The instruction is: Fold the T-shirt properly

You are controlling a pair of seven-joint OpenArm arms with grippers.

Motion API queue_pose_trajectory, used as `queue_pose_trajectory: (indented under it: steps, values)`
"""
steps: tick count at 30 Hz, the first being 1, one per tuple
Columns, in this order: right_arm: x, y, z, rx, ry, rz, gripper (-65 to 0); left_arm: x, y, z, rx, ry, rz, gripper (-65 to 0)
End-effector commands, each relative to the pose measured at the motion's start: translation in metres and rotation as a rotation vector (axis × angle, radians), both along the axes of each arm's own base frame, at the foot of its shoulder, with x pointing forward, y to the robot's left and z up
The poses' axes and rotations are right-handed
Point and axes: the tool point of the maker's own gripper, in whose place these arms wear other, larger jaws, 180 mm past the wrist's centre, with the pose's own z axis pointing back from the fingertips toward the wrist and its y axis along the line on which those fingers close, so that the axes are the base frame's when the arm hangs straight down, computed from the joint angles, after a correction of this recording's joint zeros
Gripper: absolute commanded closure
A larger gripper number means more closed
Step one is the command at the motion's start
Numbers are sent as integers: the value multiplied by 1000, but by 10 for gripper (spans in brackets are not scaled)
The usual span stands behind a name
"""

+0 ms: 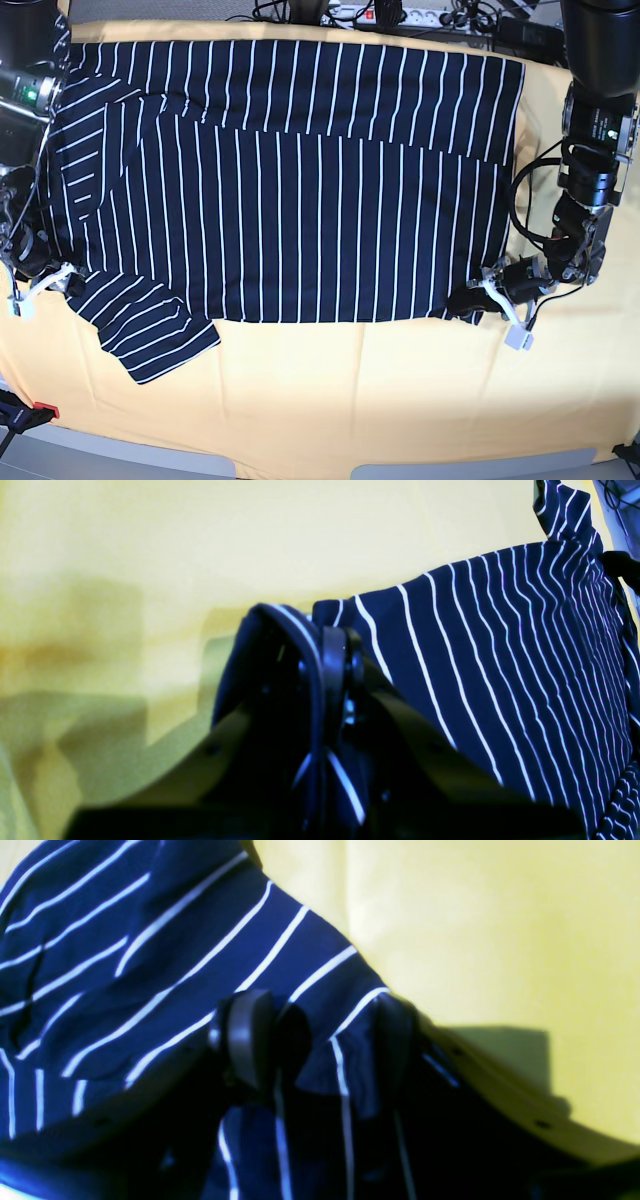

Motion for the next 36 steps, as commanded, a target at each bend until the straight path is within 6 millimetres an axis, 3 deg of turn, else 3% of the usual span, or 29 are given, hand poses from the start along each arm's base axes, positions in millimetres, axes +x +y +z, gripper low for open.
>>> queue_pose_trajectory:
  steps: [1,5,11,15,22,30,36]
  values:
    - [5,-9,14,-20,-27,2,-244,10,7,16,10,-37,8,0]
    - [13,-13,25,-27,-58,-4,0,10,8,16,11,-37,8,0]
    - [33,-17,59,-41,-129,34,0,14,8,19,33,-46,-1,0]
    - [42,-20,75,-46,-160,29,0,26,10,35,57,-94,-2,0]
    - [46,-20,75,-67,-171,18,0,48,17,60,136,-243,12,0]
    - [53,-25,81,-105,-202,-11,0,59,10,64,194,-335,20,0]
    - [58,-21,88,-112,-204,23,0,55,0,64,177,-346,-33,0]
